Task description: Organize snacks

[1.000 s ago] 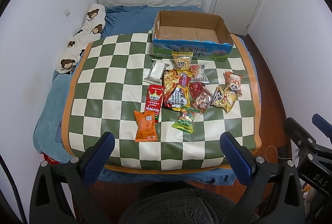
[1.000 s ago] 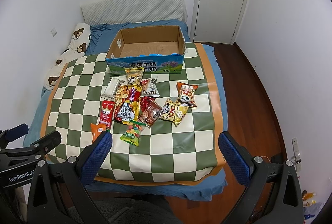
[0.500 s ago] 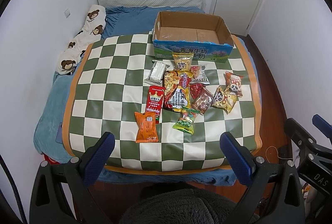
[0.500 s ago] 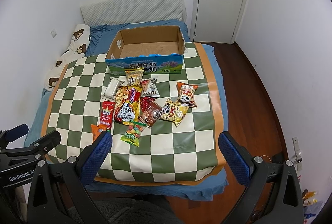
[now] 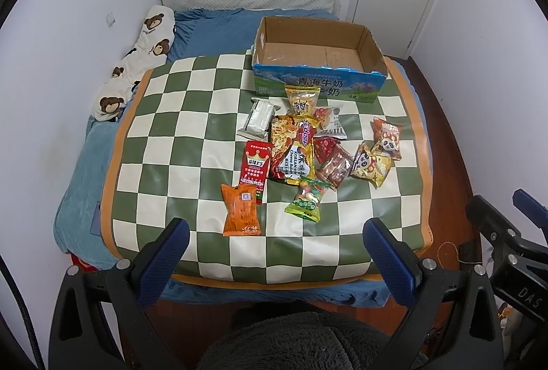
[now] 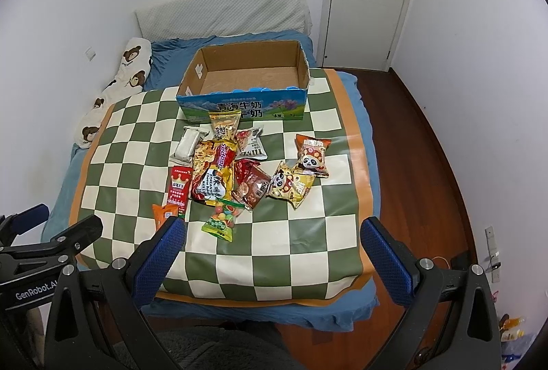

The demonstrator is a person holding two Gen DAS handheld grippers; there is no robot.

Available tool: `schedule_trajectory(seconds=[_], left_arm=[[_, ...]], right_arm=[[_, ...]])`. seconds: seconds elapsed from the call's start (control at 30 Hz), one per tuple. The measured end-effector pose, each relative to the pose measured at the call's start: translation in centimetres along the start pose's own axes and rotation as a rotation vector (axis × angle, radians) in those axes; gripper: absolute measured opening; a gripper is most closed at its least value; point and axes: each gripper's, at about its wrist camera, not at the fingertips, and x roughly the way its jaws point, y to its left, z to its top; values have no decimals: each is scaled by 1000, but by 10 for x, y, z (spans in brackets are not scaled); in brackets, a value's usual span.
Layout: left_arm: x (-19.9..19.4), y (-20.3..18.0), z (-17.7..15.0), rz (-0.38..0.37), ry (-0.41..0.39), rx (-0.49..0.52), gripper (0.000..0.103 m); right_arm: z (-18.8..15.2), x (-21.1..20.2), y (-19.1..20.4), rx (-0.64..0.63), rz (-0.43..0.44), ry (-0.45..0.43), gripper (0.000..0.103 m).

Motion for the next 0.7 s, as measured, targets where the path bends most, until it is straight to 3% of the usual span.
schedule_trajectory(seconds=[0.13,0.27,0.3,0.53,0.7], left_arm=[[26,4,10,35,-14,-12,103],[64,9,21,124,-25,-9,103],[82,14,26,166,0,-11,103],[196,43,34,231,199,-25,103],[268,52,47,149,304,-27,102]], right_arm=[[5,15,-3,22,24,9,103],[13,58,-11,62,67,42,103],[15,71,-12,72,78,58,103],[17,189,7,108,220,230,103],[18,261,29,113,284,295,103]])
